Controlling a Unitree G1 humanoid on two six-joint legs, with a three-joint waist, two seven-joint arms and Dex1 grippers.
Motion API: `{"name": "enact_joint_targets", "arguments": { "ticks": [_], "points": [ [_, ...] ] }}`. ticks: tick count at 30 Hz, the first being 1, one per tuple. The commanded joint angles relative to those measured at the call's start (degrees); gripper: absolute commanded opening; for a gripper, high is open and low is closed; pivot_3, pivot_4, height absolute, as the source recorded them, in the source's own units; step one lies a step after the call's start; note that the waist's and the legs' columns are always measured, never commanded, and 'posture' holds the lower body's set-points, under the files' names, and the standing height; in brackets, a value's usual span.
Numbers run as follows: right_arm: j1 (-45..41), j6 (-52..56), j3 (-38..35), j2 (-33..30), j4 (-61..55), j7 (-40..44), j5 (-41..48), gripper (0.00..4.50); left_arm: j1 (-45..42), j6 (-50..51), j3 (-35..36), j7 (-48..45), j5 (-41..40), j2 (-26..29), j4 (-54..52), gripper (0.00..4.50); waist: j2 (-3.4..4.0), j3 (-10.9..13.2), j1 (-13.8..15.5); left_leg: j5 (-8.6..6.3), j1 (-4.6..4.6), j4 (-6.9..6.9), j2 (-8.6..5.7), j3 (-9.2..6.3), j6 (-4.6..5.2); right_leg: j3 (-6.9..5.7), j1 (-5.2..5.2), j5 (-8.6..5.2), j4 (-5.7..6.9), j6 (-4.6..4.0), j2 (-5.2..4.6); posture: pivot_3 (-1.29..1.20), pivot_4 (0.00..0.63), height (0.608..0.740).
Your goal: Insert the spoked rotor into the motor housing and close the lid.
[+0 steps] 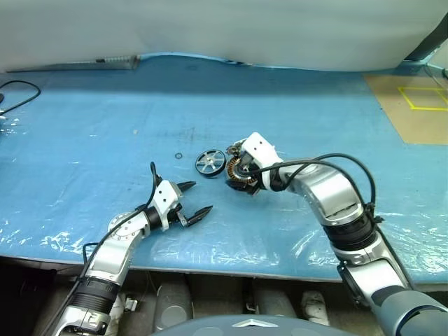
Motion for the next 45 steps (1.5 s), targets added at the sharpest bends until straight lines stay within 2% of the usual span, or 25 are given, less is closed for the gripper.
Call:
{"name": "enact_joint_targets", "arguments": {
  "ticks": [1, 3, 8, 10, 12, 18, 25, 33, 40, 45],
  "points": [
    [-0.4, 4.1, -4.1, -2.3, -6.5, 1.8, 5.1, 4.47, -0.7, 0.3, 1.3, -0.6, -1.8, 0.6, -1.9, 4.50, 0.00, 0.0, 0.1, 0.00, 0.00, 0.00, 0.00, 0.00, 0.00, 0.00, 0.00, 0.00, 0.00, 0.00, 0.00, 0.00, 0.150, 0.740],
    [2.4, 3.5, -6.7, -4.2, -8.6, 3.5, 8.1, 4.47, -1.2, 0.5, 1.9, -0.9, -2.4, 1.1, -1.3, 4.50, 0.00, 0.0, 0.1, 0.00, -0.01, -0.01, -0.01, 0.00, 0.00, 0.00, 0.00, 0.00, -0.02, 0.00, 0.00, 0.00, 0.150, 0.740],
    [15.6, -16.9, -9.5, -8.6, -10.1, 7.1, 9.2, 4.47, -3.2, 0.2, 3.9, -0.4, -2.2, 2.4, 1.5, 4.50, 0.01, 0.0, 0.7, 0.00, -0.02, -0.04, 0.00, 0.00, 0.00, -0.01, 0.03, -0.01, -0.11, 0.01, -0.01, 0.00, 0.150, 0.740],
    [22.5, -27.1, -12.3, -7.3, -8.6, 8.3, 10.0, 4.47, -5.0, 1.3, 5.7, 0.6, -3.0, 2.5, 3.1, 4.50, 0.01, 0.0, 0.6, 0.00, -0.04, -0.03, 0.00, 0.00, 0.00, -0.01, 0.00, 0.00, -0.11, 0.02, -0.01, 0.00, 0.150, 0.740],
    [27.4, -36.9, -14.4, -4.2, -5.4, 6.2, 9.2, 4.47, -7.0, 2.0, 7.0, 1.5, -2.9, 2.9, 5.6, 4.50, -0.01, 0.0, 0.6, -0.01, -0.04, -0.01, 0.01, 0.01, 0.01, -0.02, 0.00, 0.00, -0.10, 0.01, -0.01, 0.00, 0.150, 0.740],
    [34.2, -53.2, -15.8, 0.2, 4.9, 2.0, 6.1, 4.47, -13.5, 1.3, 9.0, 3.5, -0.7, 4.4, 16.5, 4.50, -0.01, 0.0, 0.0, -0.01, -0.07, 0.06, -0.06, 0.00, 0.02, -0.01, -0.01, 0.00, -0.06, 0.02, -0.06, 0.00, 0.150, 0.740],
    [36.8, -59.1, -12.7, 0.8, 9.2, 0.5, 3.3, 4.47, -23.5, -1.6, 10.9, 6.0, 0.2, 3.4, 30.9, 4.50, -0.01, 0.0, 0.1, 0.00, -0.23, 0.03, -0.08, -0.13, 0.03, -0.15, -0.02, 0.00, -0.19, 0.02, -0.06, 0.00, 0.150, 0.740],
    [36.2, -60.1, -11.4, 1.2, 9.8, -0.7, 2.9, 4.47, -32.8, -7.3, 8.3, 6.3, 4.7, 1.3, 46.8, 4.50, -0.02, 0.0, 0.2, 0.00, -0.25, 0.03, -0.11, -0.21, 0.03, -0.21, 0.08, 0.01, -0.28, 0.04, -0.08, 0.00, 0.150, 0.740],
    [37.2, -66.1, -11.2, 1.8, 10.8, -1.9, 1.5, 4.47, -38.0, -9.9, 7.6, 6.5, 7.6, 0.0, 56.8, 4.50, -0.03, 0.0, 0.3, 0.00, -0.22, 0.01, -0.12, -0.26, 0.03, -0.28, 0.18, 0.02, -0.33, 0.04, -0.10, 0.00, 0.150, 0.740],
    [37.7, -70.2, -10.8, 2.5, 12.8, -3.4, -0.3, 4.47, -39.4, -10.8, 7.0, 6.8, 9.0, -1.1, 60.2, 4.50, -0.04, 0.0, 0.7, 0.00, -0.20, 0.00, -0.17, -0.28, 0.03, -0.30, 0.26, 0.02, -0.40, 0.05, -0.16, 0.00, 0.150, 0.740]
  ]
}}
